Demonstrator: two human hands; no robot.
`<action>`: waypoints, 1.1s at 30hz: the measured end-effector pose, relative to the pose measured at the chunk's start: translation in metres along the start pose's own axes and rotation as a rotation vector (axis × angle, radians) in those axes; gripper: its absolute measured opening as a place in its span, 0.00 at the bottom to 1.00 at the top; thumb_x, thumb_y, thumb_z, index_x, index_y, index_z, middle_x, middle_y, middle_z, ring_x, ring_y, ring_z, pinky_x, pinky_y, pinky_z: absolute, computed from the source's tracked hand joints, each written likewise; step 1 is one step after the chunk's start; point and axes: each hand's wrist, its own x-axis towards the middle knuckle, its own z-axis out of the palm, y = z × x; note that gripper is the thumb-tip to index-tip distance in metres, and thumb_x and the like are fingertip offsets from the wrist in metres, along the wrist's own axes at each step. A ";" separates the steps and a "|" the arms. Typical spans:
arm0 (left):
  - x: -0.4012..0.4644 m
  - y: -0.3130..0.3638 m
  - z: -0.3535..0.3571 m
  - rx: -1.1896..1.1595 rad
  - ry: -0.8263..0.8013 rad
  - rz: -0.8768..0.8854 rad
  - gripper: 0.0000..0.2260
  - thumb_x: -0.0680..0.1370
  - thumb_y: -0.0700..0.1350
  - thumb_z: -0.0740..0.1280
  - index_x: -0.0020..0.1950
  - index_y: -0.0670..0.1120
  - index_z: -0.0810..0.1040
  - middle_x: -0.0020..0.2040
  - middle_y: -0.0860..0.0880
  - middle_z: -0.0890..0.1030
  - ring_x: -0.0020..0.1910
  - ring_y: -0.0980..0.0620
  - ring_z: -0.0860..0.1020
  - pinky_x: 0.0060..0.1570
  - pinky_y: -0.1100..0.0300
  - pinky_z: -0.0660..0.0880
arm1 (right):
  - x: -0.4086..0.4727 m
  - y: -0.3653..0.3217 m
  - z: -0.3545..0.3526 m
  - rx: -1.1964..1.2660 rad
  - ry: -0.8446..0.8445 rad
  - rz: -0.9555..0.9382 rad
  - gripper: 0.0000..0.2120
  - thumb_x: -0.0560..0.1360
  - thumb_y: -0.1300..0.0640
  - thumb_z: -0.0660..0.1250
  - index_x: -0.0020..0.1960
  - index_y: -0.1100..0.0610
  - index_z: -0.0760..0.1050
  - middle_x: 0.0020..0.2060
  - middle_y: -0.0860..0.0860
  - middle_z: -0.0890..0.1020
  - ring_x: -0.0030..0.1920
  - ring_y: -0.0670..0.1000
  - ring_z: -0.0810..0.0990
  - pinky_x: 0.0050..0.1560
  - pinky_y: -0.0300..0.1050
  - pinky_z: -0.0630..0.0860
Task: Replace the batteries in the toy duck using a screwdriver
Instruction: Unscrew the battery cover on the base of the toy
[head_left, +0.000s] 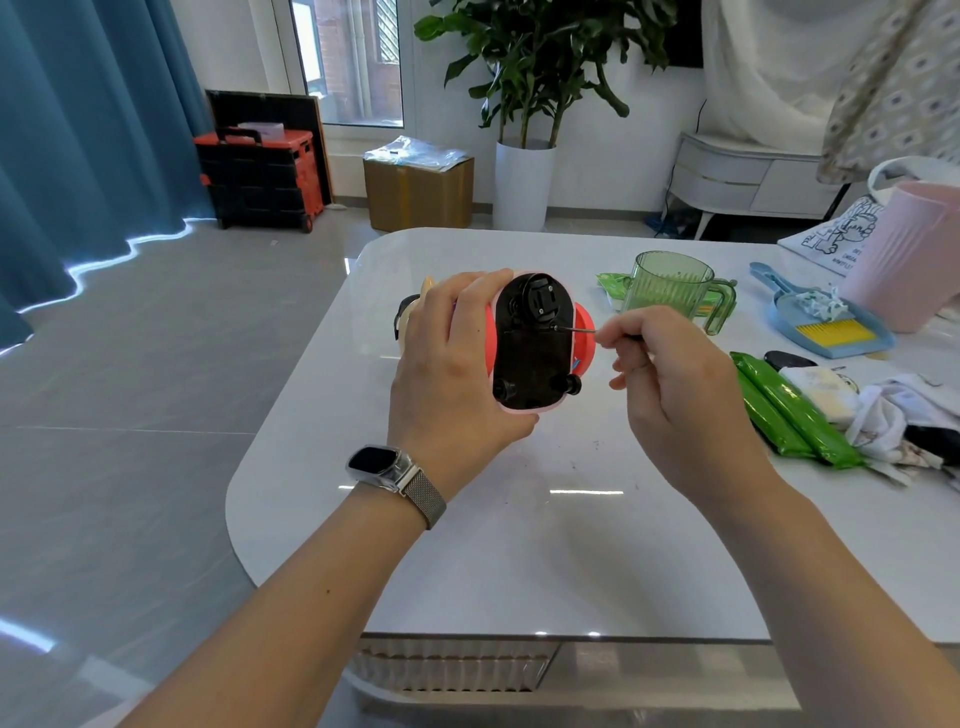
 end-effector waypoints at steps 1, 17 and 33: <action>0.000 0.001 0.000 0.002 0.001 0.005 0.46 0.59 0.53 0.81 0.72 0.51 0.63 0.68 0.48 0.69 0.67 0.47 0.67 0.58 0.55 0.74 | 0.000 -0.001 0.000 -0.006 -0.008 0.014 0.09 0.79 0.64 0.58 0.53 0.58 0.76 0.44 0.48 0.76 0.43 0.47 0.73 0.47 0.32 0.71; -0.001 0.002 -0.001 0.030 -0.001 0.024 0.45 0.59 0.53 0.81 0.72 0.50 0.64 0.67 0.48 0.70 0.65 0.47 0.68 0.55 0.54 0.76 | 0.000 0.001 0.001 -0.072 0.006 -0.063 0.13 0.73 0.68 0.61 0.51 0.61 0.82 0.39 0.54 0.83 0.33 0.53 0.80 0.41 0.36 0.73; -0.003 0.006 0.000 0.059 -0.013 0.057 0.43 0.61 0.55 0.79 0.72 0.50 0.65 0.67 0.48 0.70 0.66 0.49 0.66 0.58 0.53 0.75 | 0.002 -0.011 0.017 0.383 0.074 0.522 0.03 0.73 0.54 0.70 0.41 0.50 0.79 0.24 0.44 0.60 0.27 0.44 0.60 0.30 0.37 0.60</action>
